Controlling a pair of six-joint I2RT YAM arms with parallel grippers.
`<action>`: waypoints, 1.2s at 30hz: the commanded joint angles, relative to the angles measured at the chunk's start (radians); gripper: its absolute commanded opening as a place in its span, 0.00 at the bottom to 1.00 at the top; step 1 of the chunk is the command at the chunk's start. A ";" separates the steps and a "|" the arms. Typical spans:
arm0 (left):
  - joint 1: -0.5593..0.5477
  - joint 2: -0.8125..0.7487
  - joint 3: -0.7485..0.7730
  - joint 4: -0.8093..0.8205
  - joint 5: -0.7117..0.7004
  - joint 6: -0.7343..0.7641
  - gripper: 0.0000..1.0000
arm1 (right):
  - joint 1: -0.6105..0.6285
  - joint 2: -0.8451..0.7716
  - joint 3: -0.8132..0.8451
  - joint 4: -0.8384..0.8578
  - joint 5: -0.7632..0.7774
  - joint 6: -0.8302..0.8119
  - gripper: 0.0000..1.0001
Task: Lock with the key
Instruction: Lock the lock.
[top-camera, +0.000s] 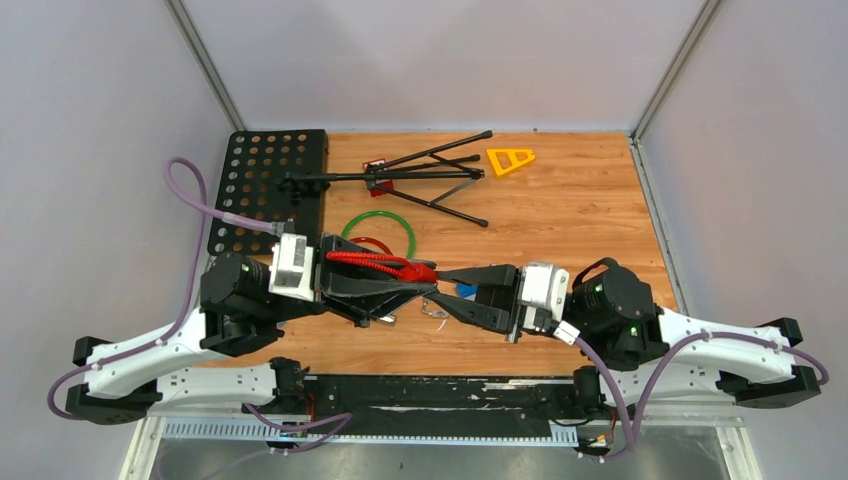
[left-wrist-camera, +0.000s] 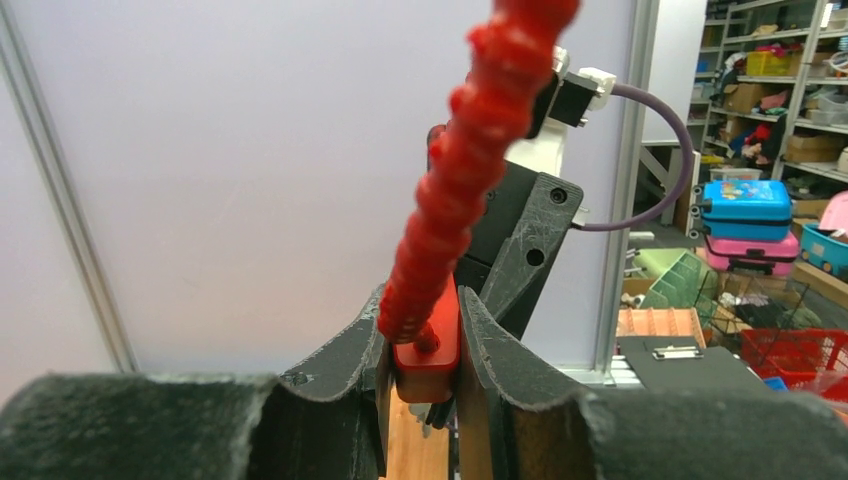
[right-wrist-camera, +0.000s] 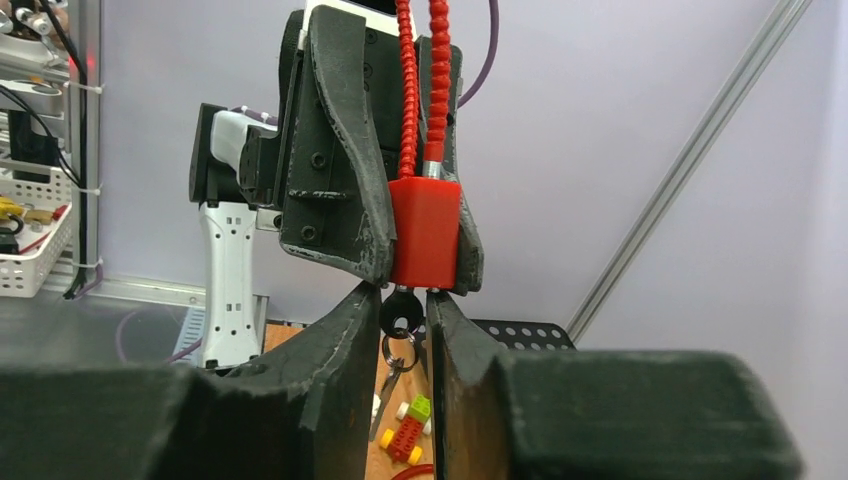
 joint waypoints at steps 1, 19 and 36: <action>-0.003 -0.011 0.006 0.018 -0.011 0.018 0.00 | 0.003 -0.018 0.016 0.027 0.024 -0.008 0.17; -0.004 0.012 0.061 -0.036 0.287 0.037 0.00 | -0.020 0.044 0.156 -0.231 -0.349 0.152 0.00; -0.003 -0.028 0.033 -0.014 0.152 0.044 0.00 | -0.047 -0.071 0.028 -0.119 -0.263 0.112 0.49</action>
